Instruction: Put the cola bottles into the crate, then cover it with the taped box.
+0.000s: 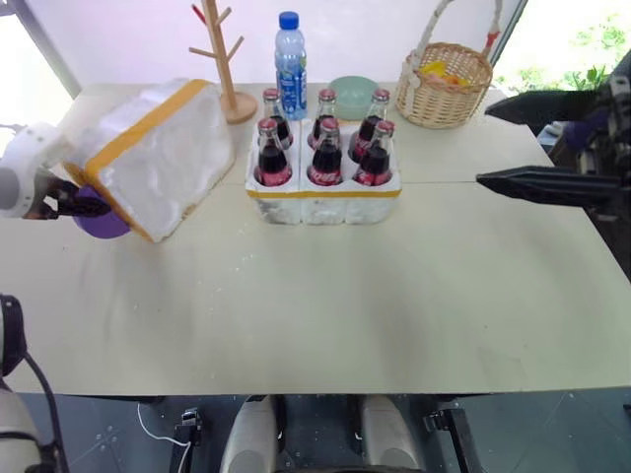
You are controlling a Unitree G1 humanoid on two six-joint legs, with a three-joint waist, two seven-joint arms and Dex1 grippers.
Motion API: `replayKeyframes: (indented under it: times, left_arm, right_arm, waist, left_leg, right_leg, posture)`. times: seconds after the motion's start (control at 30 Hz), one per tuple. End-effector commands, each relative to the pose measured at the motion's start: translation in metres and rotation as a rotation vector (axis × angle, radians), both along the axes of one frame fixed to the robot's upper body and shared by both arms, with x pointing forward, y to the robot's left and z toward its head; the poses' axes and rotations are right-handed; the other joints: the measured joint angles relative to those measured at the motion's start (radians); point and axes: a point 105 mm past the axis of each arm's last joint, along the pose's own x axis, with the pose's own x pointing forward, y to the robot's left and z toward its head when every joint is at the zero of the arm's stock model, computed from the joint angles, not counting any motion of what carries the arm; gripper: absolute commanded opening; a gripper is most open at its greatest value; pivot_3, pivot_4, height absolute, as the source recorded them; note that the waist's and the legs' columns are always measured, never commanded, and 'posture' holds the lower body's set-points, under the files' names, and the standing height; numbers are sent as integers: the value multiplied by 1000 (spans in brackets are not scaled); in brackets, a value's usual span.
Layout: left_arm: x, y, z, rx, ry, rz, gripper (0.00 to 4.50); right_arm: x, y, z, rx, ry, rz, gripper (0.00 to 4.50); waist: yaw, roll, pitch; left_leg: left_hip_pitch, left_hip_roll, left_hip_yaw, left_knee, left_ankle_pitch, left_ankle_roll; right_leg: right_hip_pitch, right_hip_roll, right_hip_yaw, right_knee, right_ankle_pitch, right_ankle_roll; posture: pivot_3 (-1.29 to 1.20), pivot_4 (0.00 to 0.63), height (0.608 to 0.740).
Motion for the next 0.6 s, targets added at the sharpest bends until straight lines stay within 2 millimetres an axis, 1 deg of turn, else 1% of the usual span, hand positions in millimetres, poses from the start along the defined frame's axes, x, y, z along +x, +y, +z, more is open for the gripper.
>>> replayKeyframes:
  times: [0.03, 0.07, 0.4, 0.53, 0.6]
  left_arm:
    - [3, 2, 8, 42, -21, -4, 951]
    - [3, 3, 8, 54, -24, -5, 529]
    - [7, 5, 18, 59, -106, -5, 529]
    - [17, -1, 43, 54, -264, -21, 529]
    - [25, -8, 63, 60, -401, -44, 529]
  right_arm:
    - [-8, -2, 9, -1, -62, -18, 4500]
    - [-7, -2, 8, 2, -62, -21, 4500]
    - [2, -6, 5, 18, -66, -44, 4500]
    - [7, -10, 1, 10, -57, -61, 4500]
    - [8, -14, -6, -3, -13, -78, 4500]
  waist:
    - [0, -1, 0]
    - [0, -1, 0]
    - [-2, -1, 0]
    - [-1, -2, 1]
    - [1, -3, 1]
  left_leg:
    - [0, 0, 0, 0, 0, 0]
    - [0, 0, 0, 0, 0, 0]
    - [0, 0, -1, 1, 0, 0]
    - [0, 0, 0, 1, 0, 0]
    - [0, 0, -1, 1, 0, 0]
  right_leg:
    - [0, 0, 0, 0, 0, 0]
    - [0, 0, 0, 0, 0, 0]
    - [0, 0, 0, 0, 0, 0]
    - [0, 0, 0, 0, 0, 0]
    - [0, 0, 0, 0, 0, 0]
  posture:
    - [0, 150, 740]
    - [0, 150, 740]
    - [0, 150, 740]
    - [0, 150, 740]
    - [0, 150, 740]
